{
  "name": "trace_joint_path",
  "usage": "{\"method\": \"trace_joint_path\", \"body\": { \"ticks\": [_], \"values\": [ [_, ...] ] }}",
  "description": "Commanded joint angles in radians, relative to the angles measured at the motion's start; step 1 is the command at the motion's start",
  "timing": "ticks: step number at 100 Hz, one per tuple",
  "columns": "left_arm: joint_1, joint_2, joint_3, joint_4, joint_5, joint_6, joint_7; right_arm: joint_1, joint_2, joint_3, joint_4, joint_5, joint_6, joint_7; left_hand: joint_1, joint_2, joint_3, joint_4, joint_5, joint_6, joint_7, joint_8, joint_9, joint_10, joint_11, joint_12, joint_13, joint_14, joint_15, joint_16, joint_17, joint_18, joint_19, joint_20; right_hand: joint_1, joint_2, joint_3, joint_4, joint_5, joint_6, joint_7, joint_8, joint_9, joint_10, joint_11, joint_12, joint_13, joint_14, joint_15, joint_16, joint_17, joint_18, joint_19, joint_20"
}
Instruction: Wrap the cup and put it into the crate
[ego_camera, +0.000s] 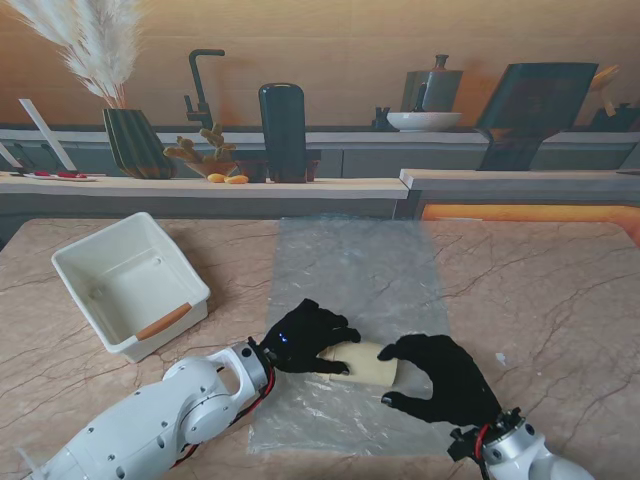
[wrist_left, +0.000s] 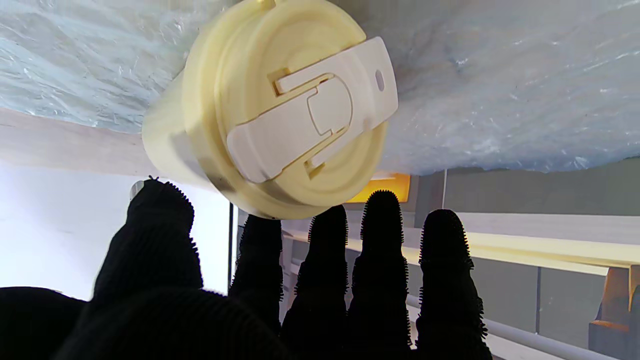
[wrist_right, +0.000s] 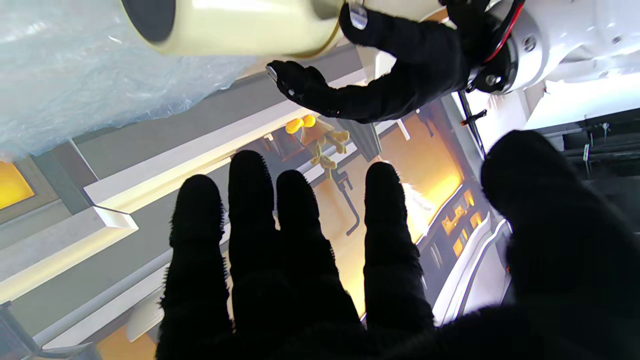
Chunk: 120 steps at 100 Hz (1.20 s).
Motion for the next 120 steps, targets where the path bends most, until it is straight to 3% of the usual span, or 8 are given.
{"method": "trace_joint_path", "body": {
  "ticks": [1, 15, 23, 33, 59, 96, 110, 120],
  "values": [
    [0.006, -0.006, 0.001, 0.005, -0.012, 0.007, -0.017, -0.031, 0.011, 0.015, -0.004, -0.005, -0.020, 0.045, 0.039, 0.020, -0.012, 0.027, 0.039, -0.026, 0.050, 0.018, 0.037, -0.019, 0.021, 0.014, 0.030, 0.013, 0.031, 0.022, 0.003, 0.010, 0.035, 0.026, 0.022, -0.050, 0.028, 0.013, 0.028, -0.022, 0.027, 0.014, 0.027, -0.023, 0.037, 0.024, 0.024, -0.022, 0.058, 0.033, 0.006, -0.044, 0.081, 0.037],
    [0.000, -0.012, 0.012, 0.024, -0.046, 0.014, -0.029, -0.072, 0.030, 0.045, -0.030, -0.015, -0.014, 0.163, 0.070, -0.007, -0.007, 0.019, 0.113, -0.006, 0.140, 0.073, 0.118, -0.028, 0.077, 0.057, 0.071, 0.016, 0.085, 0.051, 0.020, 0.006, 0.085, 0.032, 0.024, -0.065, 0.037, 0.013, 0.024, -0.013, 0.014, 0.013, 0.026, -0.035, 0.023, 0.023, 0.008, -0.034, 0.053, 0.030, -0.058, -0.024, 0.059, -0.013],
    [-0.002, -0.014, 0.017, 0.029, -0.056, 0.023, -0.037, -0.105, 0.044, 0.063, -0.071, -0.014, 0.033, 0.275, 0.101, -0.046, -0.003, 0.007, 0.138, -0.001, 0.248, 0.149, 0.161, -0.033, 0.150, 0.120, 0.101, 0.023, 0.130, 0.075, 0.029, 0.004, 0.112, 0.032, 0.018, -0.062, 0.047, 0.018, -0.057, -0.004, -0.055, -0.005, -0.048, -0.042, -0.080, -0.010, -0.070, -0.056, -0.090, -0.041, -0.153, 0.012, -0.091, -0.093],
    [-0.003, -0.014, 0.020, 0.032, -0.063, 0.030, -0.046, -0.143, 0.064, 0.085, -0.134, -0.022, 0.122, 0.419, 0.109, -0.056, -0.003, 0.005, 0.137, -0.002, 0.328, 0.179, 0.183, -0.042, 0.197, 0.167, 0.117, 0.025, 0.167, 0.094, 0.039, 0.007, 0.137, 0.033, 0.007, -0.068, 0.068, 0.041, -0.161, 0.014, -0.128, -0.028, -0.136, -0.043, -0.210, -0.060, -0.167, -0.052, -0.265, -0.132, -0.222, 0.011, -0.234, -0.117],
    [-0.001, -0.019, 0.021, 0.038, -0.080, 0.038, -0.040, -0.097, 0.075, 0.004, -0.053, -0.255, 0.245, 0.243, 0.116, -0.065, -0.004, 0.003, 0.141, -0.005, 0.395, 0.193, 0.205, -0.045, 0.230, 0.202, 0.134, 0.028, 0.201, 0.110, 0.049, 0.006, 0.165, 0.034, -0.006, -0.143, 0.094, 0.047, -0.166, 0.018, -0.121, -0.025, -0.138, -0.041, -0.174, -0.026, -0.120, -0.064, -0.246, -0.088, -0.166, -0.004, -0.237, -0.036],
    [-0.009, -0.028, 0.036, 0.053, -0.107, 0.043, -0.032, -0.037, 0.112, -0.090, 0.033, -0.497, 0.383, 0.137, 0.118, -0.063, -0.004, 0.002, 0.139, -0.006, 0.419, 0.191, 0.210, -0.048, 0.240, 0.217, 0.132, 0.040, 0.215, 0.119, 0.049, 0.010, 0.180, 0.031, -0.016, -0.180, 0.107, 0.010, -0.151, -0.007, -0.070, -0.006, -0.143, -0.069, -0.041, 0.059, -0.109, -0.099, -0.059, 0.023, -0.126, -0.059, -0.099, 0.078],
    [-0.007, -0.030, 0.035, 0.055, -0.110, 0.041, -0.025, 0.007, 0.127, -0.142, 0.095, -0.556, 0.440, 0.085, 0.119, -0.064, -0.004, 0.002, 0.138, -0.006, 0.419, 0.187, 0.209, -0.047, 0.239, 0.218, 0.132, 0.039, 0.216, 0.118, 0.051, 0.010, 0.183, 0.030, 0.043, -0.194, 0.138, 0.028, -0.105, -0.021, -0.024, 0.008, -0.106, -0.077, 0.051, 0.111, -0.081, -0.109, 0.074, 0.086, -0.093, -0.100, 0.021, 0.109],
    [-0.006, -0.031, 0.033, 0.059, -0.109, 0.037, -0.017, 0.037, 0.129, -0.170, 0.136, -0.552, 0.462, 0.055, 0.119, -0.064, -0.005, 0.002, 0.139, -0.007, 0.416, 0.181, 0.209, -0.046, 0.236, 0.216, 0.135, 0.032, 0.216, 0.117, 0.050, 0.010, 0.183, 0.029, 0.124, -0.135, 0.178, 0.041, -0.032, -0.041, 0.025, 0.015, -0.060, -0.083, 0.104, 0.127, -0.047, -0.113, 0.151, 0.110, -0.068, -0.128, 0.125, 0.118]
  ]
}}
